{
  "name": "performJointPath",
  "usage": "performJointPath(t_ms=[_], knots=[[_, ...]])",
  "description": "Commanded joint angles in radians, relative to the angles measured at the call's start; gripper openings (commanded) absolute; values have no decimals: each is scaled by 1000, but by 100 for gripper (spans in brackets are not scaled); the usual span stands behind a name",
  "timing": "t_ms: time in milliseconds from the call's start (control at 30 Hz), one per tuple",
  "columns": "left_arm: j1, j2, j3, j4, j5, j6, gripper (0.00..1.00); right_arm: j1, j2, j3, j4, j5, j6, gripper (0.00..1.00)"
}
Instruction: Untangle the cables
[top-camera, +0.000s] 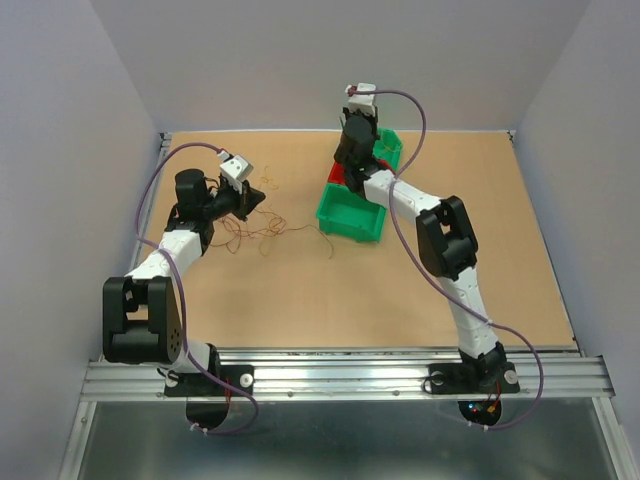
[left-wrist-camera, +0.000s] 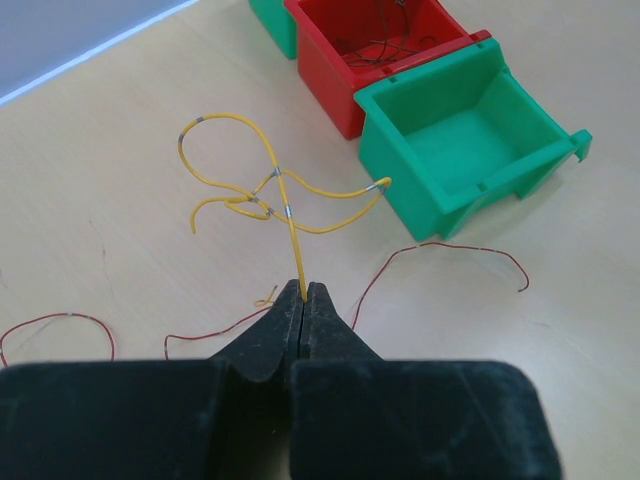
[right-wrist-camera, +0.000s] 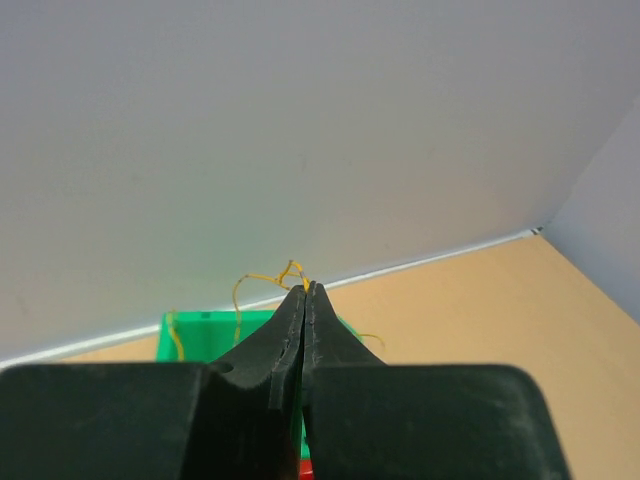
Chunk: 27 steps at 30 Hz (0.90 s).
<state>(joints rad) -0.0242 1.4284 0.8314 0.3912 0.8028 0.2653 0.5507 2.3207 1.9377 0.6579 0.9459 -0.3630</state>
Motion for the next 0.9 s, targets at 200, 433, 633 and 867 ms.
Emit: performJointPath(t_ms=[200,433,633,867], knots=[[-2,-48,2,17,16,17,0,43,29,138,-96,-84,258,0],[-2,-45,3,15,18,18,0,45,37,167,-161,-183,360,1],[-2,-45,3,14,16,22,0,43,62,187,-164,-282,418,1],[-2,-39,6,11,18,23,0,43,89,198,-182,-345,450,1]])
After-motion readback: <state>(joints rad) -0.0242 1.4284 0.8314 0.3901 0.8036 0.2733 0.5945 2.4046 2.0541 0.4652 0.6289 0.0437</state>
